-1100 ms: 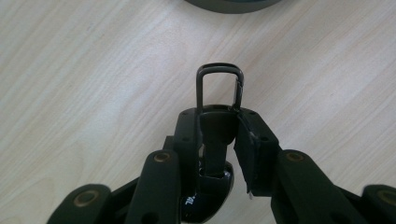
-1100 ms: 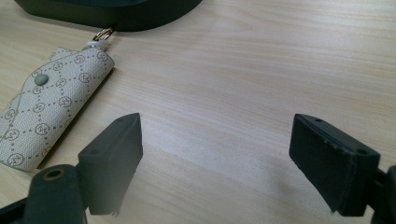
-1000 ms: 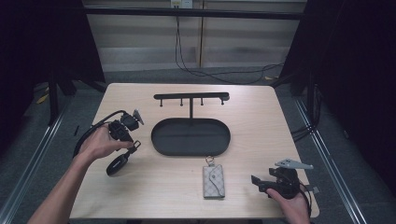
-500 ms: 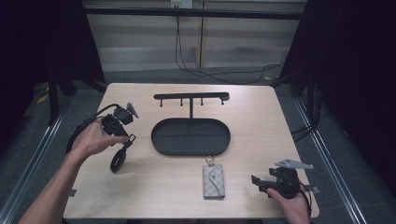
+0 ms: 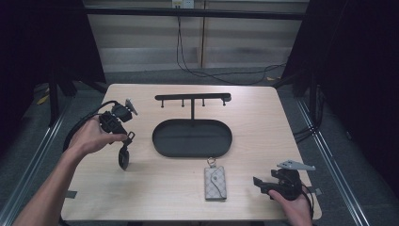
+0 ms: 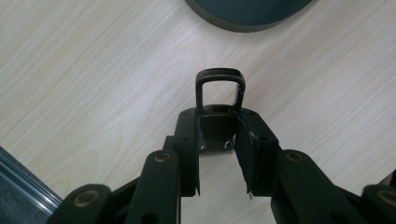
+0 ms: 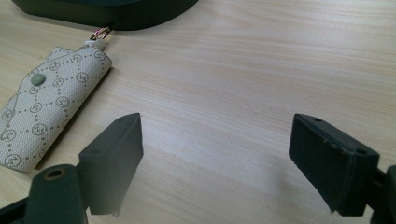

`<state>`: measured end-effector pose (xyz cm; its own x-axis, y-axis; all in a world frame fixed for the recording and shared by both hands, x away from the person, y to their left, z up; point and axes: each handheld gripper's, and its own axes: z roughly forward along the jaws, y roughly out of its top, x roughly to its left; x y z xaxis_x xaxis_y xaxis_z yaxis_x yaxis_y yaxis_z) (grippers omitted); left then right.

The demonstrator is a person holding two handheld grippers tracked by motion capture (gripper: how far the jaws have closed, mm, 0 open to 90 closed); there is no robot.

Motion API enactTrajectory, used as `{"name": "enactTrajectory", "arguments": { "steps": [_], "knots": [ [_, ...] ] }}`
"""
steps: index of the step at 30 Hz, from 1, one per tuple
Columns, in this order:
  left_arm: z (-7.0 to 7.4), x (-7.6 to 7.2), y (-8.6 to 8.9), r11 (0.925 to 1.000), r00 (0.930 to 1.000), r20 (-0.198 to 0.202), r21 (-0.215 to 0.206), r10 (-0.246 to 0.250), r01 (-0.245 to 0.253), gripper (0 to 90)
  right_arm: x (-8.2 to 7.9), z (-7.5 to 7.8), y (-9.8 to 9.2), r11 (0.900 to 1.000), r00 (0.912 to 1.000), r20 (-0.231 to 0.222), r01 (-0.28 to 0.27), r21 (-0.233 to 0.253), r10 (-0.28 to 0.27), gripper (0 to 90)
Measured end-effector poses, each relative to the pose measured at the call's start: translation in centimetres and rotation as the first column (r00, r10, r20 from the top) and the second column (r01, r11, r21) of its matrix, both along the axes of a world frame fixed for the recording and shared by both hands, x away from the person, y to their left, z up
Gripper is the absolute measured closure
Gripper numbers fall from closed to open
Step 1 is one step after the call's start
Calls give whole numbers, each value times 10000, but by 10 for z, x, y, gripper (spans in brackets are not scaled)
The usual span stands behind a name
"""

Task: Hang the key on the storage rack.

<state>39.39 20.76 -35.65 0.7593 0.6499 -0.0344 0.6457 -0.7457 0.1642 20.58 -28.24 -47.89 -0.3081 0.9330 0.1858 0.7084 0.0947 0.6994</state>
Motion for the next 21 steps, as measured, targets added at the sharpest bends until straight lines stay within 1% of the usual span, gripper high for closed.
{"name": "enactTrajectory", "arguments": {
  "steps": [1,4,6,7,8,9,10,11,12,14,15,16,17,18,19,21],
  "knots": [
    [2,0,1,9999,10000,38,-105,17,-17,710,0,0,0,10000,10000,24,-10,-18,10,174],
    [6,-1,2,9999,9999,126,-37,-104,105,710,0,0,0,10000,10000,15,-14,-6,14,175],
    [8,-1,2,10000,10000,90,-55,-9,10,709,0,0,0,10000,10000,-31,0,-2,0,174],
    [9,-2,2,10000,9997,229,27,72,-73,709,0,0,0,10000,10000,-36,-1,0,1,174],
    [9,-1,2,9999,9999,90,-87,90,-90,709,0,0,0,10000,10000,-30,2,-2,-2,174],
    [11,-1,2,10000,10000,74,-56,60,-60,709,0,0,0,10000,10000,-29,-2,-5,2,174],
    [11,-1,1,9999,9999,98,-85,135,-134,709,0,0,0,10000,10000,-22,-1,-5,0,174],
    [13,-1,1,9999,9999,67,-68,102,-102,709,0,0,0,10000,10000,-17,7,2,-7,174],
    [14,-1,0,9998,9997,105,-51,206,-206,709,0,0,0,10000,10000,-17,7,2,-7,174],
    [16,-1,-1,9999,9999,20,52,129,-129,709,0,0,-1,10000,10000,-36,11,-3,-11,174],
    [17,-2,-2,9998,9998,-10,20,186,-186,709,1,0,-1,10000,10000,-25,1,-7,-1,174],
    [18,-1,-2,9999,9999,-11,72,102,-102,709,1,0,0,10000,10000,-27,1,-4,-1,174],
    [20,-1,-2,9998,9997,-72,-32,216,-216,709,0,0,0,10000,10000,-38,-2,-5,2,174],
    [21,-1,-2,9997,9996,-172,-13,235,-235,709,0,0,0,10000,10000,-31,-11,-8,11,174],
    [22,0,-3,9997,9995,-204,149,221,-218,709,0,0,0,10000,10000,-24,-10,-7,10,174],
    [23,-1,-4,9992,9991,-173,139,387,-385,709,1,0,-1,10000,10000,-32,2,-2,-2,174]
  ]
}}
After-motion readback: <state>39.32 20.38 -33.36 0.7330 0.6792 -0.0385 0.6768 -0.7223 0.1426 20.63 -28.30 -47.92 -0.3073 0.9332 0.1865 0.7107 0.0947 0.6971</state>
